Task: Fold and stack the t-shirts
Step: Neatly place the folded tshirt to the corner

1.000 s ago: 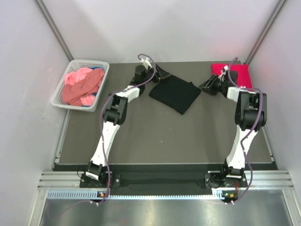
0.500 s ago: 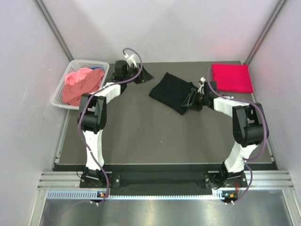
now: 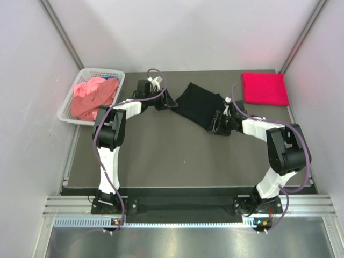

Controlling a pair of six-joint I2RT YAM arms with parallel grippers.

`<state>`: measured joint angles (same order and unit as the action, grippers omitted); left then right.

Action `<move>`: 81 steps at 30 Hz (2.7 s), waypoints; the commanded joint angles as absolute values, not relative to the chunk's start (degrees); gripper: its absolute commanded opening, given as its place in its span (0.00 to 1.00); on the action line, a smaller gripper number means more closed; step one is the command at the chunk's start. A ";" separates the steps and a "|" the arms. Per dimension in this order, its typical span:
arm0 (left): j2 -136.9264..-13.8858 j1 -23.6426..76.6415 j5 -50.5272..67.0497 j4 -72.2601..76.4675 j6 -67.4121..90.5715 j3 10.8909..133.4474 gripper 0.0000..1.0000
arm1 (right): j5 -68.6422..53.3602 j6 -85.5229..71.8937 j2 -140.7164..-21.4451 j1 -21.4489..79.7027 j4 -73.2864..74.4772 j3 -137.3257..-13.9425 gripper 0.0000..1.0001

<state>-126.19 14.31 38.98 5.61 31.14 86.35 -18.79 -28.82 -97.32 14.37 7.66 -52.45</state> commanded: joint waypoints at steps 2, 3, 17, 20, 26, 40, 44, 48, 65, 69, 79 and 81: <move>-128.58 14.41 39.64 9.14 31.64 85.52 0.55 | -20.39 -30.76 -98.69 16.35 1.32 -51.33 0.47; -128.76 14.41 39.73 10.36 32.34 85.60 0.55 | -20.22 -31.02 -98.88 16.70 0.45 -51.15 0.47; -133.68 14.33 40.96 8.53 32.52 91.40 0.19 | -15.91 -25.23 -103.01 16.88 5.44 -54.32 0.00; -132.98 14.33 41.49 6.16 32.43 91.32 0.00 | -14.16 -23.30 -101.61 16.96 7.90 -54.14 0.00; -126.48 14.59 36.49 -2.61 31.73 86.31 0.00 | -9.58 -21.01 -95.21 16.88 14.85 -49.76 0.00; -103.91 18.37 25.75 -10.90 32.96 65.22 0.08 | -6.76 -24.96 -77.45 16.88 22.32 -35.34 0.18; -104.50 18.81 30.40 -11.68 31.38 71.60 0.13 | -6.68 -27.33 -69.44 16.09 24.44 -36.56 0.50; -106.44 20.38 32.26 -15.38 30.76 76.20 0.13 | -9.14 -26.20 -69.78 8.73 21.73 -40.95 0.70; -95.72 20.39 33.57 -26.28 23.47 75.06 0.13 | -11.87 -22.67 -99.57 -1.41 6.33 -57.04 0.72; -94.40 20.21 34.54 -25.84 23.90 74.53 0.13 | -10.73 -25.66 -101.86 -0.79 4.84 -56.87 0.70; -94.04 19.95 37.18 -25.23 24.96 74.71 0.10 | -11.42 -23.73 -105.29 -0.44 5.97 -60.11 0.48; -93.61 19.95 37.00 -24.35 25.22 74.09 0.10 | -12.21 -22.86 -105.73 1.21 6.15 -60.55 0.42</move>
